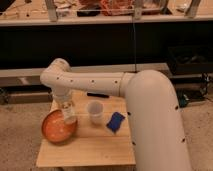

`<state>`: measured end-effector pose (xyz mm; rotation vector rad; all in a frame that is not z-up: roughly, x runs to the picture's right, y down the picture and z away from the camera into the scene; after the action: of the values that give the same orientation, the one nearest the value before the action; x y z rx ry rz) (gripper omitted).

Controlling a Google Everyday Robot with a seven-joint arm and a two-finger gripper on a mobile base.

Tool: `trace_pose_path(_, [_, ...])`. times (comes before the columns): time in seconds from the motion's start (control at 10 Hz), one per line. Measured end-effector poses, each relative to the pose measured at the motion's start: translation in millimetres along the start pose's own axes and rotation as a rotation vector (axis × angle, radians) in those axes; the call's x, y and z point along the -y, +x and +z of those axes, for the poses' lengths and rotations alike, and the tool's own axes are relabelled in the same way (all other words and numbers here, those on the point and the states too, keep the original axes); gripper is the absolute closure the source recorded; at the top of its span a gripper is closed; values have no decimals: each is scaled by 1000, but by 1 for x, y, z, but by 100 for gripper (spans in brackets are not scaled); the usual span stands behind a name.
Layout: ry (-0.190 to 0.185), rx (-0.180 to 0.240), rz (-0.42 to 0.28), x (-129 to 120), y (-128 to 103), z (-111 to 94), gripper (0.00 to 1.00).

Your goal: Place the bottle in the ceramic bowl

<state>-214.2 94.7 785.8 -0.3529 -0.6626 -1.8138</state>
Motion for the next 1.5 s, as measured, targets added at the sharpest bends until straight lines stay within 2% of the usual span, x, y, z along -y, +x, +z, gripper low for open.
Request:
trace_pose_path(0.2, [-1, 2, -5, 3, 1, 4, 97])
trace_pose_path(0.4, [-1, 6, -11, 7, 1, 7, 85])
trace_pose_path(1.0, [-6, 9, -31, 13, 1, 15, 25])
trace_pose_path(1.1, [-5, 12, -37, 15, 0, 16, 20])
trace_pose_path(1.5, [-8, 17, -61, 18, 0, 22, 20])
